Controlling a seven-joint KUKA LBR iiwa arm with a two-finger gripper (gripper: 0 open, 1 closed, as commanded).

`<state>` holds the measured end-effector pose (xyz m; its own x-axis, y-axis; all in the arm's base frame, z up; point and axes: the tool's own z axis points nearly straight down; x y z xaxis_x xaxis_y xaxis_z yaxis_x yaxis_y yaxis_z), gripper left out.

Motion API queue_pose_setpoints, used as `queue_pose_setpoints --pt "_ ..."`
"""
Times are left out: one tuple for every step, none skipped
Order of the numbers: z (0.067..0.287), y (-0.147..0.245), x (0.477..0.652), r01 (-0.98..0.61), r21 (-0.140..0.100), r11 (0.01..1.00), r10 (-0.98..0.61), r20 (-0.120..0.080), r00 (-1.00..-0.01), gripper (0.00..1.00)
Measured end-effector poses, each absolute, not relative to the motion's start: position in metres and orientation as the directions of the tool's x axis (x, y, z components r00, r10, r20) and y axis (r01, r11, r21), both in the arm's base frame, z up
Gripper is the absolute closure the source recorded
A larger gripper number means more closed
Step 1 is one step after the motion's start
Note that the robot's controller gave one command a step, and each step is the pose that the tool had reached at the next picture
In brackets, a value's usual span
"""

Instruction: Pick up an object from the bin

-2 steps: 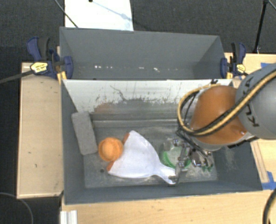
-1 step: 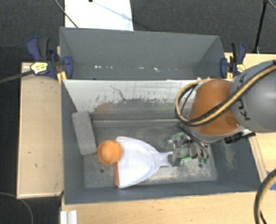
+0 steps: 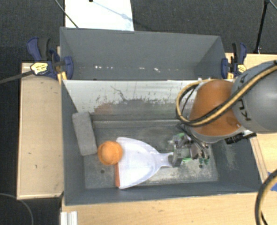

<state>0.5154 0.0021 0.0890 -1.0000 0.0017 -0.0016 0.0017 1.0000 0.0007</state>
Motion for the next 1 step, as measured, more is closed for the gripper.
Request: queue_pose_setpoints --pt "0.2184 -0.0204 0.5432 0.021 0.000 1.000 0.021 -0.008 -1.000 1.00"
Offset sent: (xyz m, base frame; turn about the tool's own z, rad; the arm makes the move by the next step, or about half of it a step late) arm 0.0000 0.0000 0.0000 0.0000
